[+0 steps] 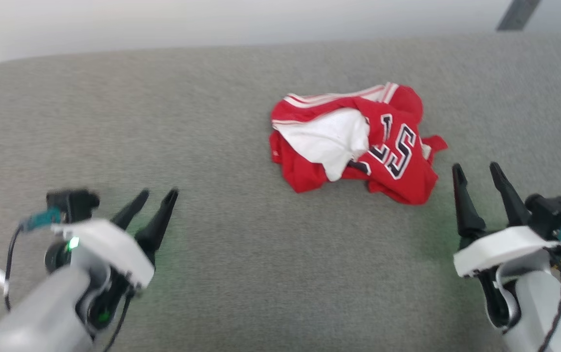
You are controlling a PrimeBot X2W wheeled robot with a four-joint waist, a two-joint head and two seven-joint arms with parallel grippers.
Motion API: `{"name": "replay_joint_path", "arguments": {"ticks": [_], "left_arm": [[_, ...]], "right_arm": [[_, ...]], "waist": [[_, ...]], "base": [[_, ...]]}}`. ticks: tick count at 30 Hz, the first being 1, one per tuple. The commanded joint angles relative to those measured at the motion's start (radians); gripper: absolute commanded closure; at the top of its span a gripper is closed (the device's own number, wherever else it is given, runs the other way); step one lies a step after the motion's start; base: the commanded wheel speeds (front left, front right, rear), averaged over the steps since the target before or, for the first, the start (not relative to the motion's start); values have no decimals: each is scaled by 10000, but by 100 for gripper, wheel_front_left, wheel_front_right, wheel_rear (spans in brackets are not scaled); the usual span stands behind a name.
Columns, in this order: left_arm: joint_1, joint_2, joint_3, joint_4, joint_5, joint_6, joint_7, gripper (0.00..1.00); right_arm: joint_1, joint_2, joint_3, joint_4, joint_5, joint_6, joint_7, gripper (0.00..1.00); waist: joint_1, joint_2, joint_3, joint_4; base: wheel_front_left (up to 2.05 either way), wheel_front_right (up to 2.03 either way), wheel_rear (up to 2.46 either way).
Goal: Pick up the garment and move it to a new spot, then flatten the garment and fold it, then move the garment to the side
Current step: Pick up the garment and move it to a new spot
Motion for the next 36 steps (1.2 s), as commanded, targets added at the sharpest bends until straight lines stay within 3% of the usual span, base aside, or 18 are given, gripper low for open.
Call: {"name": "replay_joint_path", "arguments": {"ticks": [1, 7, 8, 14, 20, 29, 36], "left_arm": [[575, -123, 359, 41, 246, 27, -48, 0], [2531, -378, 2716, -303, 1311, 27, -53, 0], [3085, -501, 3593, -455, 1906, 26, -54, 0], [4446, -1176, 6023, -1324, 4387, 394, -55, 0], [5603, -2092, 8052, -2530, 6831, 389, -56, 0], [6222, -3052, 9448, -3841, 9196, 217, -56, 0], [6352, -3567, 9784, -3963, 9729, 38, -57, 0]], "right_arm": [[195, -82, -59, 56, -19, 1, -21, 0], [793, -428, -344, 75, -88, 1, -21, 0], [956, -486, -422, 65, -93, 1, -21, 0], [1239, -535, -686, -181, -206, 1, -21, 0], [1153, -452, -719, -487, -265, 1, -21, 0], [1135, -381, -804, -1545, -366, 1, -21, 0], [1451, -215, -912, -1922, -456, 1, -21, 0]], "waist": [[0, -1, -506, 493], [0, -1, -953, 884], [0, -1, -1067, 946], [0, -1, -1253, 1000], [0, -1, -1265, 931], [0, -1, -1152, 807], [0, -1, -1069, 670]], "base": [[0, 0, 0], [0, 0, 0], [0, 0, 0], [0, 0, 0], [0, 0, 0], [0, 0, 0], [0, 0, 0]]}}
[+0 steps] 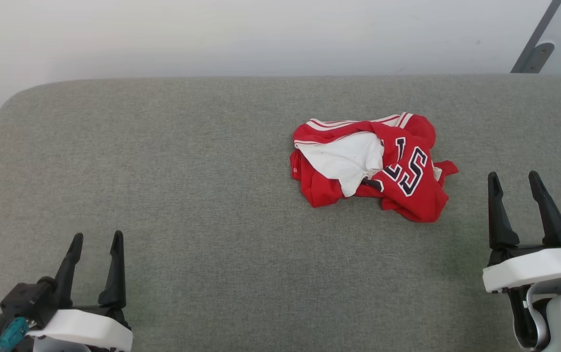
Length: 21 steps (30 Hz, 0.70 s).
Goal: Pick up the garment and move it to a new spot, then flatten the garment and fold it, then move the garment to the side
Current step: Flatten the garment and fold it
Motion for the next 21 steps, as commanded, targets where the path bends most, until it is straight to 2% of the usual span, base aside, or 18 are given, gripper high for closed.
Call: {"name": "replay_joint_path", "arguments": {"ticks": [1, 7, 13, 16, 21], "left_arm": [[152, -42, 84, 62, 128, -55, -51, 0], [78, -102, 136, 59, 168, -79, -51, 0], [-182, 138, -197, -255, -71, -83, -51, 0], [-774, 541, -793, -532, -354, -81, -51, 0], [-2605, 1739, -2444, -769, -1368, -74, 446, 0]], "right_arm": [[85, 61, -52, -41, -51, 1, -21, 0], [85, 170, -132, -44, -56, 1, -21, 0], [-69, 242, -154, 51, 40, 1, -21, 0], [-151, 286, -183, 54, 60, 1, -21, 0], [-502, 478, -158, -9, 80, 1, -21, 0]], "waist": [[0, -1, 24, -39], [0, -1, 91, -150], [0, -1, 197, -242], [0, -1, 325, -291], [0, -1, 860, -558]], "base": [[0, 0, 0], [0, 0, 0], [0, 0, 0], [0, 0, 0], [0, 0, 0]]}}
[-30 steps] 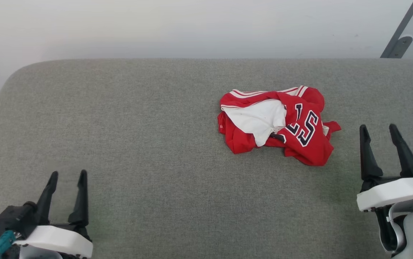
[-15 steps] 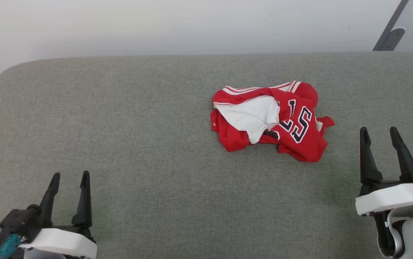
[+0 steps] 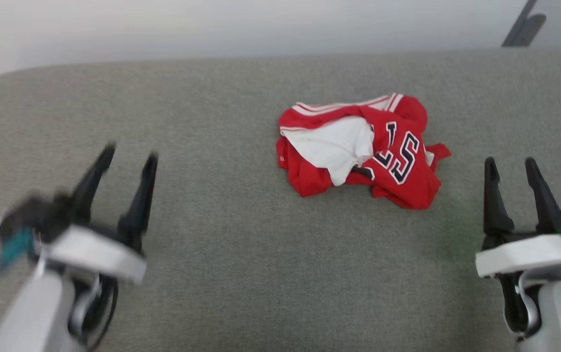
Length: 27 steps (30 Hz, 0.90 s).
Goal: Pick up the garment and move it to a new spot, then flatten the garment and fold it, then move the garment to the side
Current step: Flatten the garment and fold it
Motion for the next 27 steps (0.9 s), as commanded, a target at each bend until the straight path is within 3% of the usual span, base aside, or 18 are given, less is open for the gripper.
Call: {"name": "replay_joint_path", "arguments": {"ticks": [1, 6, 14, 19, 27], "left_arm": [[-829, 304, -496, -31, -664, -15, 530, 0], [-3001, 1050, -1962, 551, -2767, -4, 2796, 0], [-5014, 1238, -3503, 1665, -5513, -7, 6779, 0], [-5826, 1115, -3871, 2529, -6959, 25, 9182, 0], [-6574, 795, -3422, 3569, -7852, 231, 9920, 0]], "right_arm": [[-231, 111, 65, -42, 60, 1, -21, 0], [-576, 368, 102, -35, 109, 1, -21, 0], [-834, 642, 134, -55, 256, 1, -21, 0], [-901, 708, 116, -79, 398, 1, -21, 0], [-991, 712, 345, -76, 892, 1, -21, 0]], "waist": [[0, 0, 384, -251], [0, 0, 979, -746], [0, 0, 1647, -1579], [0, 0, 1928, -2051], [0, 0, 2280, -2604]], "base": [[0, 0, 0], [0, 0, 0], [0, 0, 0], [0, 0, 0], [0, 0, 0]]}}
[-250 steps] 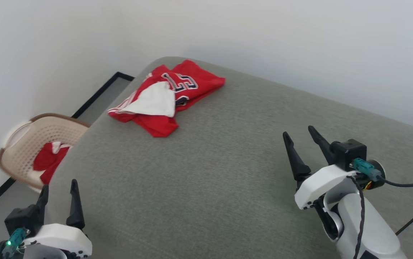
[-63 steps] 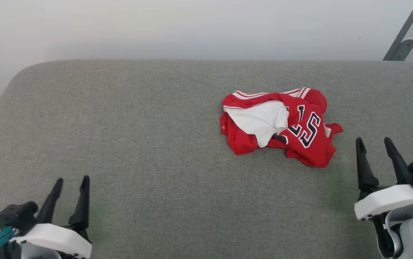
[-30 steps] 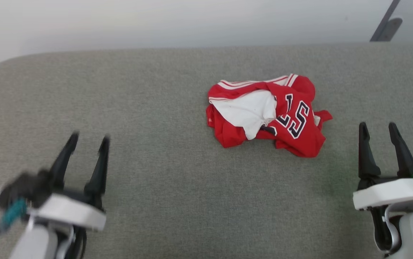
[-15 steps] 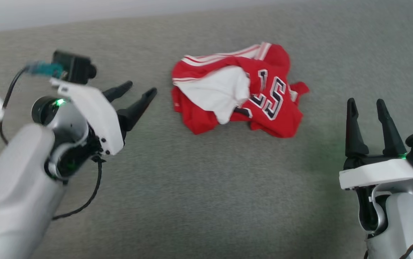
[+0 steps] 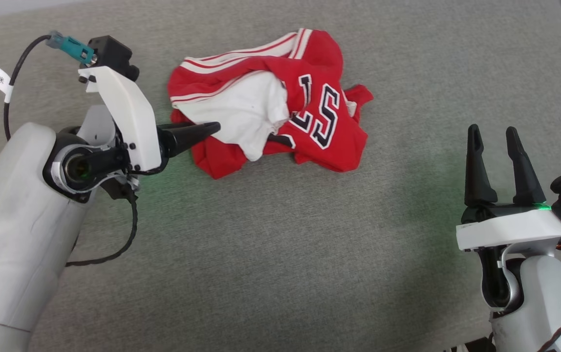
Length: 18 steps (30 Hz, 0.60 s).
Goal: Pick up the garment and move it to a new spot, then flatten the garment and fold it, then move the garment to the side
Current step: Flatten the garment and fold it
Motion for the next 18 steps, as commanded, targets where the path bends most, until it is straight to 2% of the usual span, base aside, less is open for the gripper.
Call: {"name": "replay_joint_path", "arguments": {"ticks": [1, 8, 9, 10, 11, 16, 18], "left_arm": [[-172, 21, 19, 77, -6, 30, 19, 0], [-439, -104, -14, 459, 59, -81, -158, 1], [-421, -154, -22, 495, -1, -102, -150, 49], [-414, -212, -14, 511, -63, -120, -168, 62], [-441, -245, 10, 534, -93, -136, -208, 100], [-630, -281, 46, 681, -110, -154, -383, 100], [-736, -11, 2, 720, -7, -185, -273, 100]], "right_arm": [[-66, 30, 19, 13, 71, 1, -21, 0], [-69, 30, 54, 25, 175, 1, -21, 0], [-69, 31, 58, 28, 188, 1, -21, 0], [-66, 31, 54, 31, 191, 1, -21, 0], [-66, 31, 51, 35, 194, 1, -21, 0], [-44, 27, 28, 63, 205, 1, -21, 0], [-13, 27, 53, 79, 216, 1, -21, 0]], "waist": [[0, 0, 89, -125], [0, 0, 155, -268], [0, 0, 155, -271], [0, 0, 151, -265], [0, 0, 146, -251], [0, 0, 74, -90], [0, 0, 20, 31]], "base": [[0, 0, 0], [0, 0, 0], [0, 0, 0], [0, 0, 0], [0, 0, 0], [0, 0, 0], [0, 0, 0]]}}
